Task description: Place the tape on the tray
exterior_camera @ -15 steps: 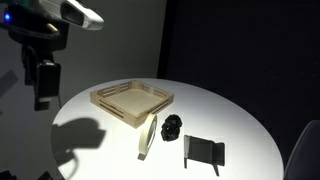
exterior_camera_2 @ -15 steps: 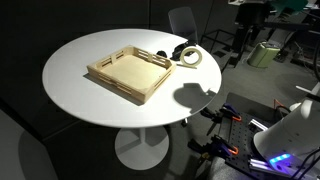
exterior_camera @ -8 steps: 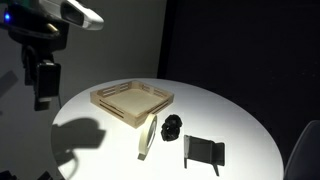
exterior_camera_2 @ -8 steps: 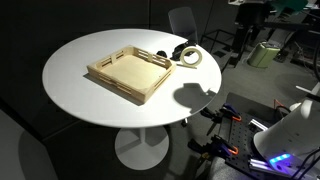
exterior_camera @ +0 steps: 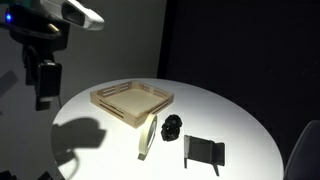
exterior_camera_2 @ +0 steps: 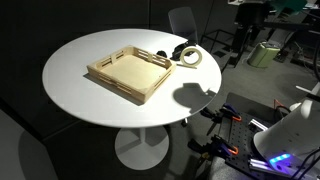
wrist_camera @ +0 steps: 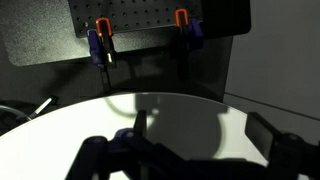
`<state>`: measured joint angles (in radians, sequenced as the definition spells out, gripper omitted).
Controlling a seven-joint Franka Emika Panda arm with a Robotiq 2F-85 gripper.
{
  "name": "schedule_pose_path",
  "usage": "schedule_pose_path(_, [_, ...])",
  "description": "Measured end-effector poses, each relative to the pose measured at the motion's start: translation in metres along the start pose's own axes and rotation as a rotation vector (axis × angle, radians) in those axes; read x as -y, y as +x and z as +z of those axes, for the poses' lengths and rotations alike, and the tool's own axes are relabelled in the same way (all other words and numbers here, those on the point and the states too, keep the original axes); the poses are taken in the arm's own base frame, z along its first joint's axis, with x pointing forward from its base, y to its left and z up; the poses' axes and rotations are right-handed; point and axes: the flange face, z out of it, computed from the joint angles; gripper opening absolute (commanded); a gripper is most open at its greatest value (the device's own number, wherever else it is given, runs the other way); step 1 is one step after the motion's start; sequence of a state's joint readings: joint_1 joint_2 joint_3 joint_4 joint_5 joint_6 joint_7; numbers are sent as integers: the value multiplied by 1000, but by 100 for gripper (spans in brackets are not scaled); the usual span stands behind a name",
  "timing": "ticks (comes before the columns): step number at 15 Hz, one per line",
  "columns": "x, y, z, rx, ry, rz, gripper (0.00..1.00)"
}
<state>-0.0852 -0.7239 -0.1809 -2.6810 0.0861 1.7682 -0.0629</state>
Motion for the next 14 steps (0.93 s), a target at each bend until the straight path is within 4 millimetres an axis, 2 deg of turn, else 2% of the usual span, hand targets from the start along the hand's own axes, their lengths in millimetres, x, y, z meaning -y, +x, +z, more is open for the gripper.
schedule_pose_path(3, [-1, 17, -9, -30, -8, 7, 100])
schedule_pose_path(9, [-4, 79, -43, -75, -57, -13, 100])
schedule_pose_path(14, [-20, 111, -60, -50, -175, -90, 100])
